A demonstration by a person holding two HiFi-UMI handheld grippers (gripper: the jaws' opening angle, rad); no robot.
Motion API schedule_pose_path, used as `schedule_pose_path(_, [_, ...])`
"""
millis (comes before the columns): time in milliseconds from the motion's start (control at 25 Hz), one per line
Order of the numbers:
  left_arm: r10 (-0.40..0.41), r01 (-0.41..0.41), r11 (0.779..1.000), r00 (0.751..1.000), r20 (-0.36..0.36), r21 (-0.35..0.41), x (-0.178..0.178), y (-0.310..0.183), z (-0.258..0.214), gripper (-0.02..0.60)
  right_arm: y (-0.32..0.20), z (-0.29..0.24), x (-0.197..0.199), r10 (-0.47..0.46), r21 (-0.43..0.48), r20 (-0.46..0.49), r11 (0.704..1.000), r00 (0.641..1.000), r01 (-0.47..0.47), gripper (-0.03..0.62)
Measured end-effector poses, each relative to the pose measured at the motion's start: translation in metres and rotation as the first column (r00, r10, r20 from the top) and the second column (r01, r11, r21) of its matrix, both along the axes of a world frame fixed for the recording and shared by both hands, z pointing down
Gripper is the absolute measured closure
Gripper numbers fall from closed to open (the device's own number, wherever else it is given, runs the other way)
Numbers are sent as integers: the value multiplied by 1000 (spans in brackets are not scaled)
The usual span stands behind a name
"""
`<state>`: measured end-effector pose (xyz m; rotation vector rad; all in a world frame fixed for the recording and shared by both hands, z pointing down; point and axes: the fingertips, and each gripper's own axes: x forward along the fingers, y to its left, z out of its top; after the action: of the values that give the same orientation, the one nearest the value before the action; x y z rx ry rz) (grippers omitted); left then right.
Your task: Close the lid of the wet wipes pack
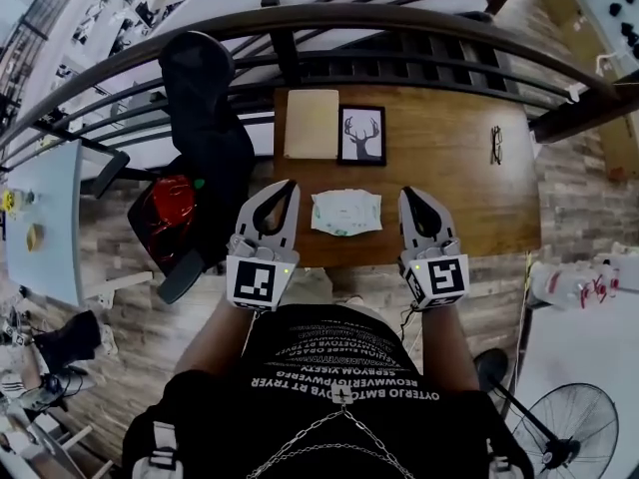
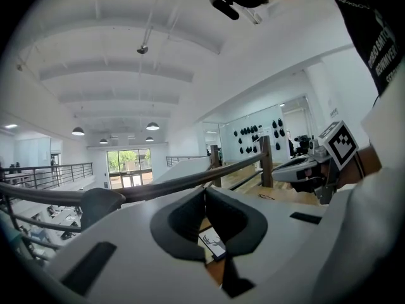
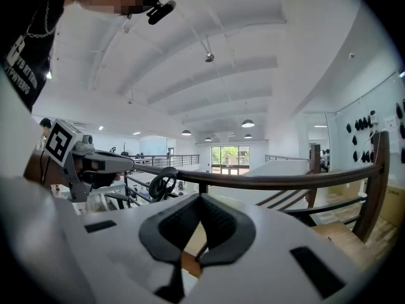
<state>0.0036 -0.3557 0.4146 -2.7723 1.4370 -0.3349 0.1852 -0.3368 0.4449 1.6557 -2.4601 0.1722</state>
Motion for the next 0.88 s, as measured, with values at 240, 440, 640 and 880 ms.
schedule_pose_path(240, [-11, 11, 999, 1000, 13, -31, -6, -14, 12, 554, -20, 23, -12, -60, -31, 29, 998, 998, 61, 579])
schedule_pose_path(440, [-14, 15, 999, 1000, 11, -46, -7, -19, 18, 554, -36, 61, -21, -92, -116, 18, 989, 996, 94, 579])
schedule_pose_path(640, [-23, 24, 998, 1000, 9, -62, -12, -17, 26, 554, -41, 103, -31, -124, -207, 3, 971, 992, 122, 579])
schedule_pose_path(880, [-30, 31, 997, 999, 20, -74, -18, -14, 31, 554, -44, 144, -35, -125, -299, 24, 946, 992, 126, 579])
